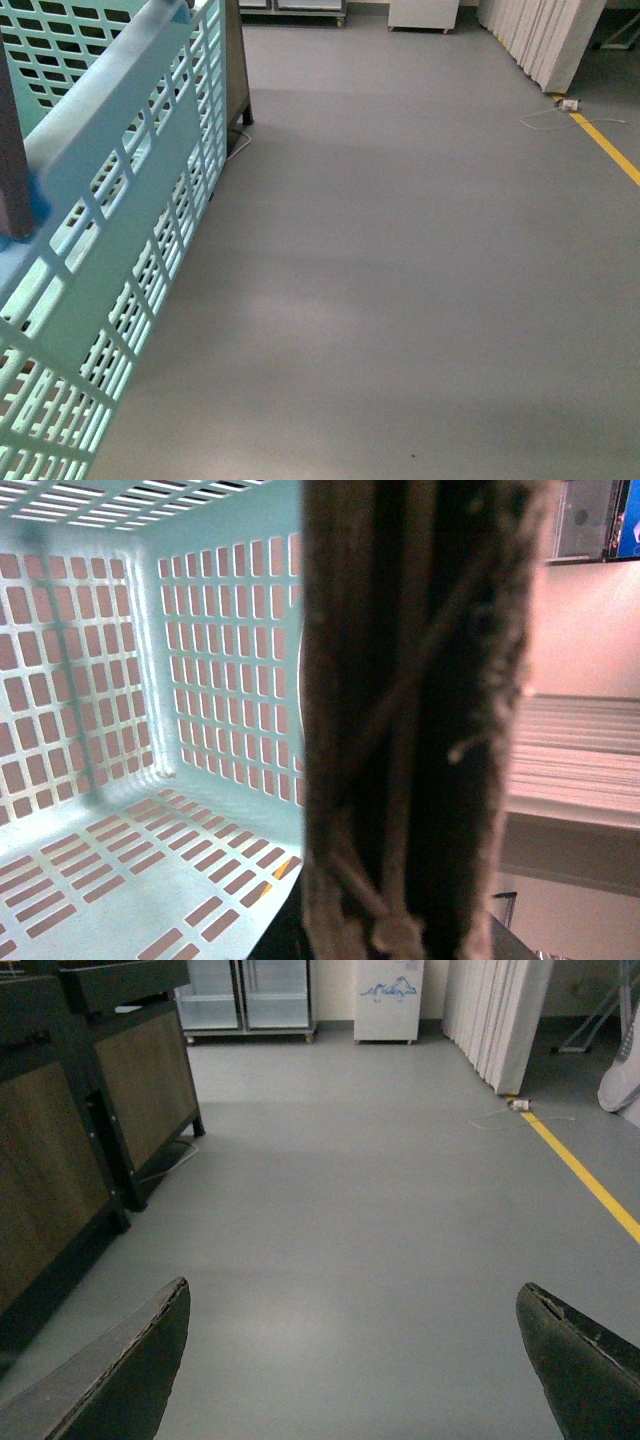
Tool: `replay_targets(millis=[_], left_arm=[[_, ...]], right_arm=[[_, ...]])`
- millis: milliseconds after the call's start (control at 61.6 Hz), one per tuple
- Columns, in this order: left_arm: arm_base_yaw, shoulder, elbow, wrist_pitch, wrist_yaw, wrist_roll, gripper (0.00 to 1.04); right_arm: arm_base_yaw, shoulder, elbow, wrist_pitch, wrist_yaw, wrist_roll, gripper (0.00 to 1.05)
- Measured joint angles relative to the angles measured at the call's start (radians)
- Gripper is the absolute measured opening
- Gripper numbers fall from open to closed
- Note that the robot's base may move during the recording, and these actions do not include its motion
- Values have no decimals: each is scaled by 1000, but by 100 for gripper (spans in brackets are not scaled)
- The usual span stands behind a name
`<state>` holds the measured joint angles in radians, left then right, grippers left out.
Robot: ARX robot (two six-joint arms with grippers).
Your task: Pick lemon and mango into basket
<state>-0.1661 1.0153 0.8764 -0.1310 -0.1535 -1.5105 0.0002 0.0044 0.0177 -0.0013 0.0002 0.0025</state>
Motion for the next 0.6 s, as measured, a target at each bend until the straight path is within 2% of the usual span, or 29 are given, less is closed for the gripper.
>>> replay_targets(millis=[600], left_arm=[[0, 0, 0, 0, -1, 0, 5]], right_arm=[[0, 0, 0, 0, 0, 0, 96]])
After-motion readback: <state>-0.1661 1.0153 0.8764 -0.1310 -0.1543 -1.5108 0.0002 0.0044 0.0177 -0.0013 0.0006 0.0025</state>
